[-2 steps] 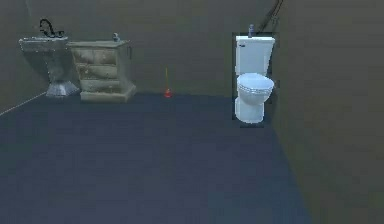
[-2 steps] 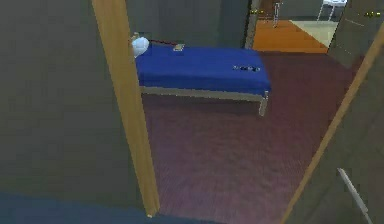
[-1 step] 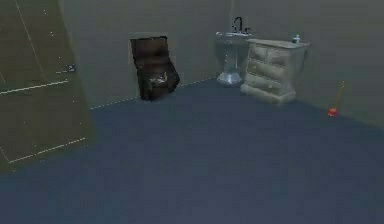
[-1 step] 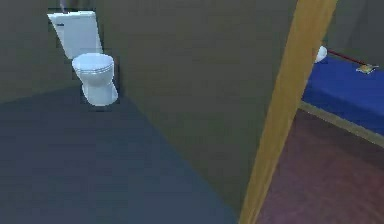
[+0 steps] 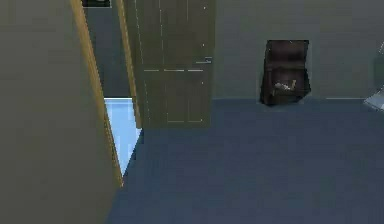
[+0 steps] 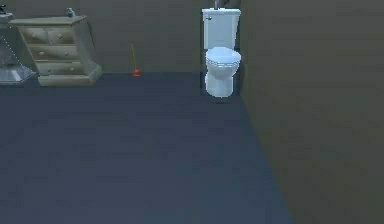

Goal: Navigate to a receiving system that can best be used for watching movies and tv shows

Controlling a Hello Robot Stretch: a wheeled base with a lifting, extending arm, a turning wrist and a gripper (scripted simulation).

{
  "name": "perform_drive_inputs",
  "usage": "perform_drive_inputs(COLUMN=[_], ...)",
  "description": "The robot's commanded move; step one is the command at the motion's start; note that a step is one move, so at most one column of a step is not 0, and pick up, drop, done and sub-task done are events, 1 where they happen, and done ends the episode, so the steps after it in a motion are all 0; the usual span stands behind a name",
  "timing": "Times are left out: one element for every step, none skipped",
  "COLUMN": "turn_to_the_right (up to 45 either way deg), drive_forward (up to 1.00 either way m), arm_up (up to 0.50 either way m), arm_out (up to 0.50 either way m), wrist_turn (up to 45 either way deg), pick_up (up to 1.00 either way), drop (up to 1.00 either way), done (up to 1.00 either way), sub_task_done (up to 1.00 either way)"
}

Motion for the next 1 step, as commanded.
perform_drive_inputs(turn_to_the_right=[0.0], drive_forward=[1.00], arm_up=[0.00], arm_out=[0.00], wrist_turn=[0.0], pick_up=[0.00], drop=[0.00], done=[0.00], sub_task_done=[0.00])
